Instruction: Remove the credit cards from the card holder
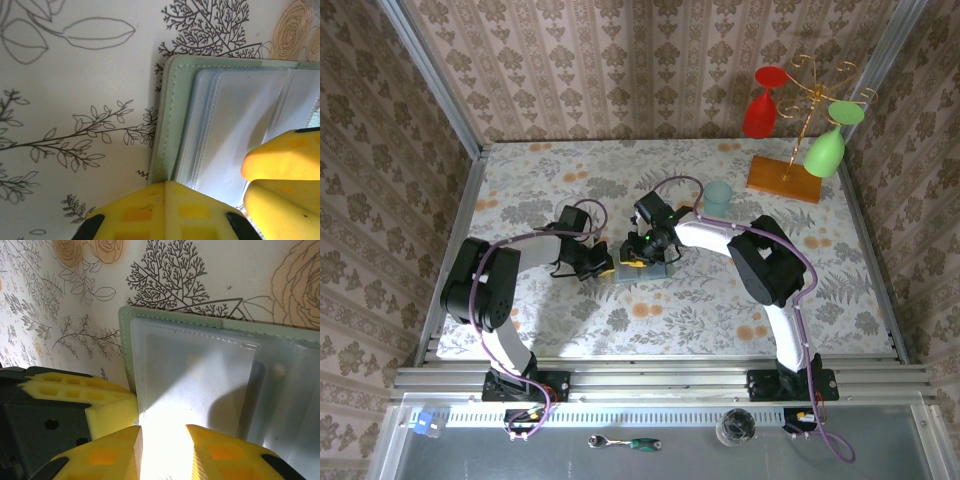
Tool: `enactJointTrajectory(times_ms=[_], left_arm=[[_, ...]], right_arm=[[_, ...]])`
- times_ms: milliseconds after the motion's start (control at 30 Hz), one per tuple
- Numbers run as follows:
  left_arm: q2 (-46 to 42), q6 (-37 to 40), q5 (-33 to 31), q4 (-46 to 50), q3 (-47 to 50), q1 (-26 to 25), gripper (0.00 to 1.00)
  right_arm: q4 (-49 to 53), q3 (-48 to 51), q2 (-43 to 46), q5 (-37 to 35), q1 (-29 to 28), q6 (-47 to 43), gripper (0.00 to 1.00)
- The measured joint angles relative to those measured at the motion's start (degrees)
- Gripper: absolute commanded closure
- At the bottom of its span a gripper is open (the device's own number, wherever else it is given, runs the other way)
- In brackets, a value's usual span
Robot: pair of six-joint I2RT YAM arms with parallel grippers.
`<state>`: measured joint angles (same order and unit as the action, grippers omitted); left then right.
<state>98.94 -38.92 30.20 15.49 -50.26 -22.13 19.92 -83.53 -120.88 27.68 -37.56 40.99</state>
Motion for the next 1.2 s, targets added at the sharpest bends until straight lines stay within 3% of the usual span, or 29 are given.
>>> enactJointTrajectory(times_ms=[700, 1200], left_arm=[[0.0, 0.0, 0.0, 0.1, 0.0, 0.0, 1.0], [-0.5, 0.3, -0.8, 1.9, -0.6, 0.1, 1.0]], right_arm=[[3.9, 1.2, 0.9, -3.4, 1.1, -0.5, 0.72], [-4.9, 8.0, 2.7, 2.9, 4.2, 0.5, 0.73]])
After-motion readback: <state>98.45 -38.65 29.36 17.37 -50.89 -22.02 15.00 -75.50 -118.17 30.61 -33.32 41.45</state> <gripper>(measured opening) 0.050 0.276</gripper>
